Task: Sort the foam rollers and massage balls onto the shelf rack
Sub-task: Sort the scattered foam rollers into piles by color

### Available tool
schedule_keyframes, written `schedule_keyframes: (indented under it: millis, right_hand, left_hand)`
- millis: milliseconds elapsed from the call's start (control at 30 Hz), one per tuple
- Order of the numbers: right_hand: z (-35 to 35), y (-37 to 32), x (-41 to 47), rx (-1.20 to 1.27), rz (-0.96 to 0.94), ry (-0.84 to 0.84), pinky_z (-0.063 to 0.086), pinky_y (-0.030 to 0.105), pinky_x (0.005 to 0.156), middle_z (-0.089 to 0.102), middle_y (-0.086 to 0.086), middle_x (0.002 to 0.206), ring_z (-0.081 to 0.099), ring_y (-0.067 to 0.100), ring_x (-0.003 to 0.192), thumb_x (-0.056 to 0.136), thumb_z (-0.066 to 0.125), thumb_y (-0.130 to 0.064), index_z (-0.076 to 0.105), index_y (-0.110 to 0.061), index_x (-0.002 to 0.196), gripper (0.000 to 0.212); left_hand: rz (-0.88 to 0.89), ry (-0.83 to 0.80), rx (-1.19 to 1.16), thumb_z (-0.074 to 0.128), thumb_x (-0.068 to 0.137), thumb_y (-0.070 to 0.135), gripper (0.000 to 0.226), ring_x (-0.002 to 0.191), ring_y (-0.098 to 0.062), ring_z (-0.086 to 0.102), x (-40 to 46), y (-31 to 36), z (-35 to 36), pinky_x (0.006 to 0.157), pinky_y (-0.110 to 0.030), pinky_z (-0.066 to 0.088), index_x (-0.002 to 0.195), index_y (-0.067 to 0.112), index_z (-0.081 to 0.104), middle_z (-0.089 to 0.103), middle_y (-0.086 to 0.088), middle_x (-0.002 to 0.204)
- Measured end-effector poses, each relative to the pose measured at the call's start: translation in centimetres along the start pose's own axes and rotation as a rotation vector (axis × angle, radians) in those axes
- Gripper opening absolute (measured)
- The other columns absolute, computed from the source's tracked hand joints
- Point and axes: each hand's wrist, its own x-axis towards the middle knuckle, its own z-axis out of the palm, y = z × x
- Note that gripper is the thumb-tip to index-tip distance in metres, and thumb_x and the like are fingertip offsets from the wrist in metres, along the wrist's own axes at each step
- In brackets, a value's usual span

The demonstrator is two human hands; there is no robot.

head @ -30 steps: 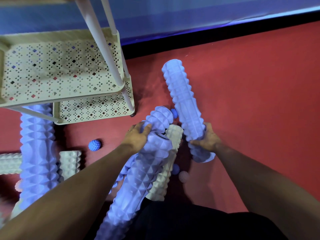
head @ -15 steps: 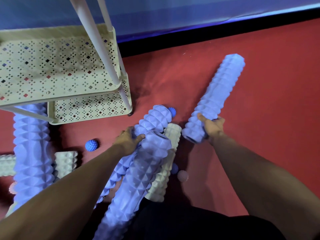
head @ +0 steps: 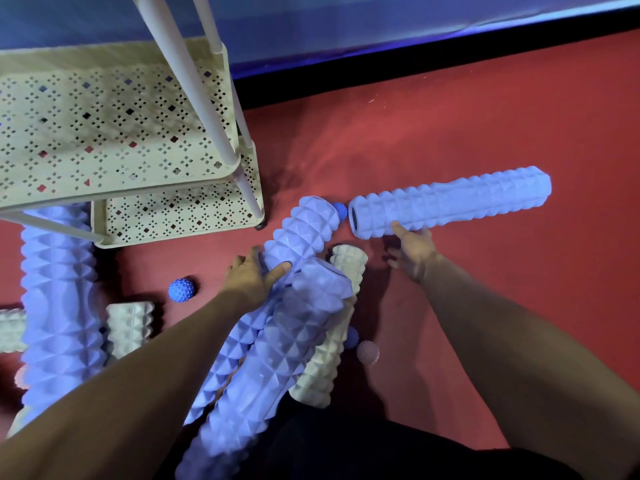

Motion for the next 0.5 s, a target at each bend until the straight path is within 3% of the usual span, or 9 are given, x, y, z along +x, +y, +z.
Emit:
schedule_keyframes:
  millis: [67,133,233,333,433,500]
  right_hand:
    - [-0.3,-0.2,-0.4,-0.057,-0.001,-0.021,0.054,0.044,0.085,0.061,-0.001,0.128,0.064,0.026,0.107,0.095,0.063,-0.039,0.04,-0.031,0.132,0.044]
    - [-0.5,-0.3,-0.8,-0.096,0.003,-0.027,0.053,0.039,0.082,0.061,-0.003,0.129,0.064,0.026,0.105,0.097,0.06,-0.038,0.038,-0.037,0.132,0.041]
    - [-0.3,-0.5,-2.0,-0.121,0.002,-0.024,0.05,0.031,0.072,0.059,-0.006,0.123,0.065,0.023,0.105,0.098,0.058,-0.039,0.027,-0.038,0.15,0.061]
    - [0.6,0.2,-3.0,-0.122,-0.023,-0.049,0.048,0.029,0.069,0.061,-0.005,0.125,0.064,0.022,0.102,0.097,0.061,-0.038,0.026,-0.033,0.154,0.066]
    - [1.7,0.6,-4.2,-0.151,-0.031,-0.129,0.047,0.028,0.066,0.058,-0.002,0.135,0.063,0.025,0.115,0.097,0.061,-0.038,0.026,-0.032,0.154,0.067]
    - [2.1,-0.1,-5.8,-0.172,-0.062,-0.177,0.052,0.031,0.079,0.058,-0.001,0.136,0.063,0.025,0.115,0.097,0.062,-0.039,0.029,-0.031,0.152,0.065]
  left_hand:
    - [-0.034,-0.042,-0.03,0.057,0.084,0.07,0.09,0.127,-0.036,0.048,0.2,-0.2,0.1,0.106,-0.042,0.038,0.148,0.012,0.031,0.049,-0.016,0.14]
    - [-0.052,-0.065,-0.01,0.058,0.079,0.075,0.094,0.123,-0.034,0.053,0.7,-0.4,0.1,0.103,-0.041,0.042,0.144,0.011,0.036,0.054,-0.012,0.137]
    - [-0.075,-0.022,0.134,0.052,0.07,0.088,0.101,0.125,-0.035,0.05,0.6,0.1,-0.1,0.104,-0.047,0.04,0.14,0.016,0.041,0.054,-0.011,0.135]
    - [-0.063,0.102,0.16,0.06,0.071,0.081,0.094,0.123,-0.038,0.048,0.3,0.5,-0.1,0.102,-0.05,0.039,0.137,0.016,0.042,0.048,-0.015,0.131]
    - [0.012,0.127,0.05,0.07,0.071,0.069,0.094,0.106,-0.039,0.055,0.0,0.5,-0.9,0.095,-0.048,0.048,0.138,0.01,0.039,0.042,-0.018,0.123]
    - [0.068,0.134,0.065,0.069,0.072,0.069,0.095,0.104,-0.04,0.058,-1.0,0.8,-2.6,0.094,-0.048,0.05,0.141,0.011,0.038,0.041,-0.018,0.126]
